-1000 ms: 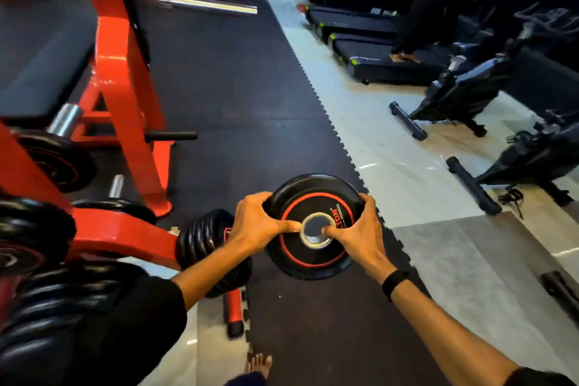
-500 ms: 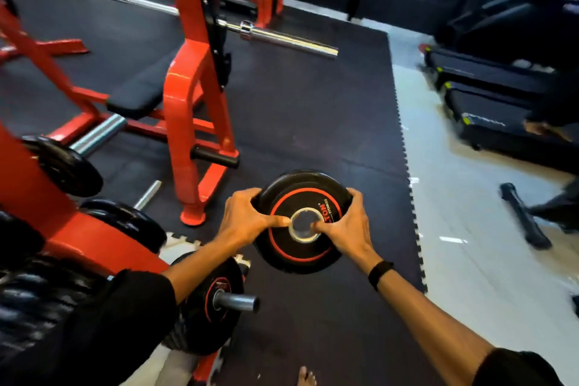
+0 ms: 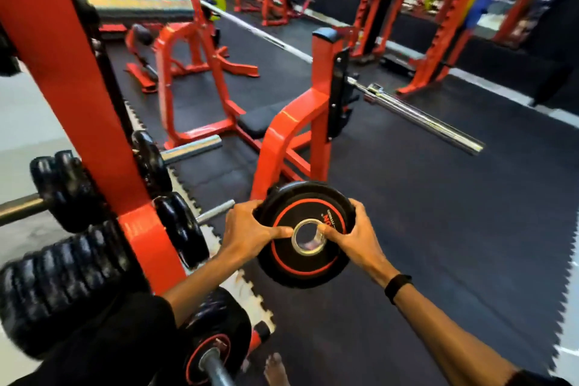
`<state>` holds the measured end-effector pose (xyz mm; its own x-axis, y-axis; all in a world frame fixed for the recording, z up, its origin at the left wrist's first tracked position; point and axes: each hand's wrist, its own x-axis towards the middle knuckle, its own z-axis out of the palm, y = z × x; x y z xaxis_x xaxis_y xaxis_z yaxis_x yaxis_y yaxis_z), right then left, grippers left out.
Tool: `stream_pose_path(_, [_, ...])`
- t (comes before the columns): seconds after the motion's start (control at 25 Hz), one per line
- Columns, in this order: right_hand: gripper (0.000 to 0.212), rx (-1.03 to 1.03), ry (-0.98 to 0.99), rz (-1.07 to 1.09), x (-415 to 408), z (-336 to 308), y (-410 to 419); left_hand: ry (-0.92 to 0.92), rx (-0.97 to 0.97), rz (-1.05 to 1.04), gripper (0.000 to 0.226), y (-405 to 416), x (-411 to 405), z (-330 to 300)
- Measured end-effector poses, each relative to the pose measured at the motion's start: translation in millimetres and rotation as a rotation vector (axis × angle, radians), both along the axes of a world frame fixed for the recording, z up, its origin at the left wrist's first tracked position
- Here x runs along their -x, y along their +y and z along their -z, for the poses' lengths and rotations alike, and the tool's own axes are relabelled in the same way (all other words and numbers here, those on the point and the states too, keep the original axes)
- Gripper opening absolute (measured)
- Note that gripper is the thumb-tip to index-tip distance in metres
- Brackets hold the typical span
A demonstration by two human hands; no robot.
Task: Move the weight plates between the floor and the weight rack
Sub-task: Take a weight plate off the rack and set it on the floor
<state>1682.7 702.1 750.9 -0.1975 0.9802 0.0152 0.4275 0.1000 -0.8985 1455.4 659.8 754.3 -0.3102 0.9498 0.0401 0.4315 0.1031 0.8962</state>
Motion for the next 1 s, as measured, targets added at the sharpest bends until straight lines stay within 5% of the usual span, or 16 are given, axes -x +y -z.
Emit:
stream_pose_path(0.12, [0.083,0.044,-0.017,-0.142,13.5,11.0,80.5,-0.046,0.032,-0.136,0.050,42.7,4.3,11.7])
stream_pose_path(0.32, [0.043,0.026,0.030,-0.326,58.3,15.3,198.4,-0.054,0.064,-0.355,0.040,107.9,17.9,4.6])
stream_pose_path(0.44, [0.063,0.055,0.090,-0.409,94.5,18.5,262.9,-0.023,0.080,-0.497,0.046,142.7,32.4,-0.8])
stream_pose_path(0.8, [0.027,0.217,0.201,-0.734,237.8,46.5,438.3,-0.121,0.117,-1.029,0.062,275.6,69.7,28.3])
stream_pose_path(1.0, [0.035,0.309,0.187,-0.817,329.5,66.0,491.5,-0.202,0.065,-1.274,0.062,336.9,82.0,52.6])
